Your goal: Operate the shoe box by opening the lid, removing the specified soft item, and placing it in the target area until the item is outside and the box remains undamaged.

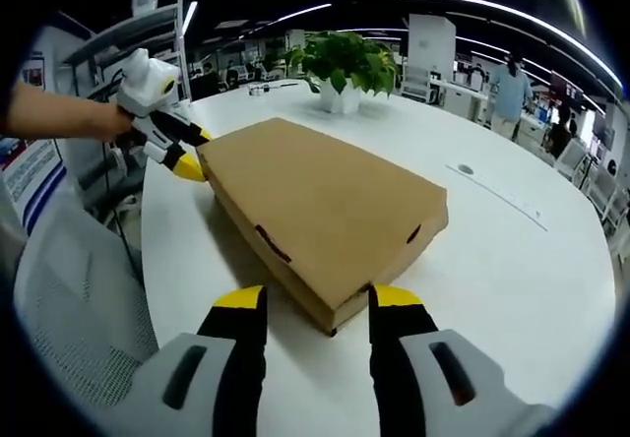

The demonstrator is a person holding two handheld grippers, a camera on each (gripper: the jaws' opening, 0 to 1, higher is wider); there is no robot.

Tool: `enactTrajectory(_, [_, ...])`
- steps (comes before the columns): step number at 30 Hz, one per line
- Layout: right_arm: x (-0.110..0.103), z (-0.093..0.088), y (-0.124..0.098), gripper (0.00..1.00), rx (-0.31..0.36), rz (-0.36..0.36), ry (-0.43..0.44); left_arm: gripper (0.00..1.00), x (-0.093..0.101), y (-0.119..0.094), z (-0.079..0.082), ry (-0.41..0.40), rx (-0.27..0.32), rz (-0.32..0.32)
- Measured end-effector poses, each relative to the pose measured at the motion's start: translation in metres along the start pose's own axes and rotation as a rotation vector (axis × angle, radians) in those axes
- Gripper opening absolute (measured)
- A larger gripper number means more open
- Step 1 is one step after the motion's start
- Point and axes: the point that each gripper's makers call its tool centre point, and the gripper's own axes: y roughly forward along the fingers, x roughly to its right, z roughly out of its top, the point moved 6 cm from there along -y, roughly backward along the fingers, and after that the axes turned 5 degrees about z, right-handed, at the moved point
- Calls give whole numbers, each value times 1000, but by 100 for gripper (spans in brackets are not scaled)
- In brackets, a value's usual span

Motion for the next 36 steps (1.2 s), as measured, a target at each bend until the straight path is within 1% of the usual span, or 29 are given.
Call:
enactTrajectory(5, [-11, 0, 3, 39, 10, 12, -5, 45, -4, -5, -5, 18, 2, -3])
enactTrajectory(13, [-24, 2, 7, 38, 11, 42, -24, 44, -13, -14, -12, 10, -9, -3])
enactTrajectory(27, [-25, 4, 6, 35, 11, 44, -43, 44, -14, -18, -14, 4, -19, -7])
enactTrajectory(36, [-28, 14, -4, 36, 42, 45, -63, 44, -15, -31, -7, 0, 12, 5])
